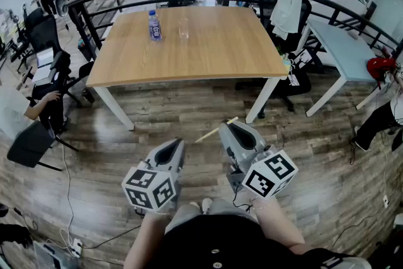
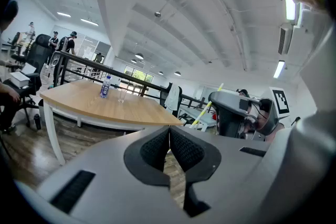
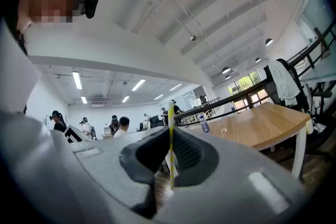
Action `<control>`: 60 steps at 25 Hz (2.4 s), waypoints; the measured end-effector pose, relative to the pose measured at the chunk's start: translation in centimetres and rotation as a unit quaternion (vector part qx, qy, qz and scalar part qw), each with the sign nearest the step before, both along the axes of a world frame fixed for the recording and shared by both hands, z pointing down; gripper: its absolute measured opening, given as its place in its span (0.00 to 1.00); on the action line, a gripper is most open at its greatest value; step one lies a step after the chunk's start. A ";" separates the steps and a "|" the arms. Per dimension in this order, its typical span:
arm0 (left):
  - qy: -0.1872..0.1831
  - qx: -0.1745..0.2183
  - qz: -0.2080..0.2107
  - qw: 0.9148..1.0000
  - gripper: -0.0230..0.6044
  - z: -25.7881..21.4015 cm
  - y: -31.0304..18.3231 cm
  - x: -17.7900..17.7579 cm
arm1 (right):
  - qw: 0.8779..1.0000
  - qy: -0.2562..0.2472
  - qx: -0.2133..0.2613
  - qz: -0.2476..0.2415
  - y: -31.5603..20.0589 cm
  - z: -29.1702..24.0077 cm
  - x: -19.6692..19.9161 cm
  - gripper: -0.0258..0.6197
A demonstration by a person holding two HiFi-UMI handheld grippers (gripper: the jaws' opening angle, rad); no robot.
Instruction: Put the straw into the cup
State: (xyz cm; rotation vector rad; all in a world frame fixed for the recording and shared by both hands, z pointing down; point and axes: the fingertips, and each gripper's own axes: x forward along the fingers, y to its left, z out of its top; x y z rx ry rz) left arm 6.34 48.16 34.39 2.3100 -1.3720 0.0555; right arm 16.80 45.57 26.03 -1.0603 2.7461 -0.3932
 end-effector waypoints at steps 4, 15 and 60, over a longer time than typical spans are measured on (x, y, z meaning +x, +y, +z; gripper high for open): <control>0.002 0.002 0.001 1.000 0.06 -0.1 -0.4 0.2 | 1.000 0.000 0.002 -0.001 -0.2 -0.1 -0.1 0.06; 0.009 0.005 0.005 1.000 0.06 0.3 -0.4 1.2 | 0.998 -0.050 -0.026 -0.012 -0.2 0.8 0.9 0.06; 0.028 -0.019 0.005 0.999 0.07 3.5 -24.5 -6.0 | 0.997 -0.027 -0.067 -0.015 -24.2 5.6 -6.4 0.06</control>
